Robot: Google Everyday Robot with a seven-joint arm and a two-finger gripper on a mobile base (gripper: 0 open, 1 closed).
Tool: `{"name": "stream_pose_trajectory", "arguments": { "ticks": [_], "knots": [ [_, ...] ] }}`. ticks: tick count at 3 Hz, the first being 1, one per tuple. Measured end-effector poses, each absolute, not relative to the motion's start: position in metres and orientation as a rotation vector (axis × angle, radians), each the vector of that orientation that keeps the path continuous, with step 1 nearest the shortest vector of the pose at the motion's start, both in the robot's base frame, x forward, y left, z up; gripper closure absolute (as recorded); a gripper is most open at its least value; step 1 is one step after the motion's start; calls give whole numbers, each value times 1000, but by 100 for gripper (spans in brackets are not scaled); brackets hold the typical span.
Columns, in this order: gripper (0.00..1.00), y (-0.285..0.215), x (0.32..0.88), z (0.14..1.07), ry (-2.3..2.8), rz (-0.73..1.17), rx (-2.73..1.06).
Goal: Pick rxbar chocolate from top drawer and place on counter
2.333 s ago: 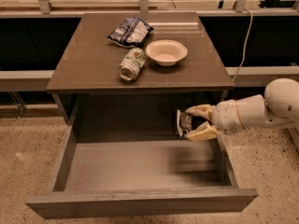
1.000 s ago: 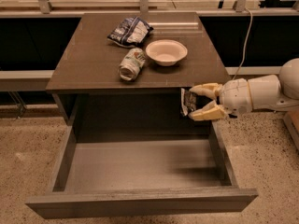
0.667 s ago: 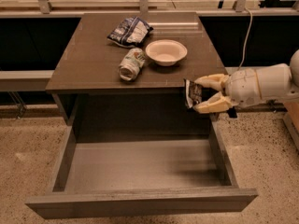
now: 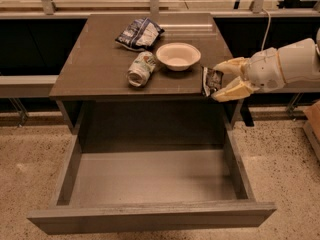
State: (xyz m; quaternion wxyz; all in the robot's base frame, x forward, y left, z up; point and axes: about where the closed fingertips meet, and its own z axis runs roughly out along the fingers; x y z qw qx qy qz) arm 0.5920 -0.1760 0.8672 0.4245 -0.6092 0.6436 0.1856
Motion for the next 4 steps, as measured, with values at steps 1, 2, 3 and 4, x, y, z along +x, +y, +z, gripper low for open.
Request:
{"name": "stream_pose_trajectory", "arguments": {
  "ticks": [1, 2, 3, 4],
  "knots": [
    [100, -176, 592, 867, 1610, 465, -1523],
    [100, -184, 605, 861, 1650, 441, -1521],
    [97, -206, 624, 850, 1748, 365, -1475],
    [75, -216, 634, 846, 1790, 336, -1449]
  ]
}}
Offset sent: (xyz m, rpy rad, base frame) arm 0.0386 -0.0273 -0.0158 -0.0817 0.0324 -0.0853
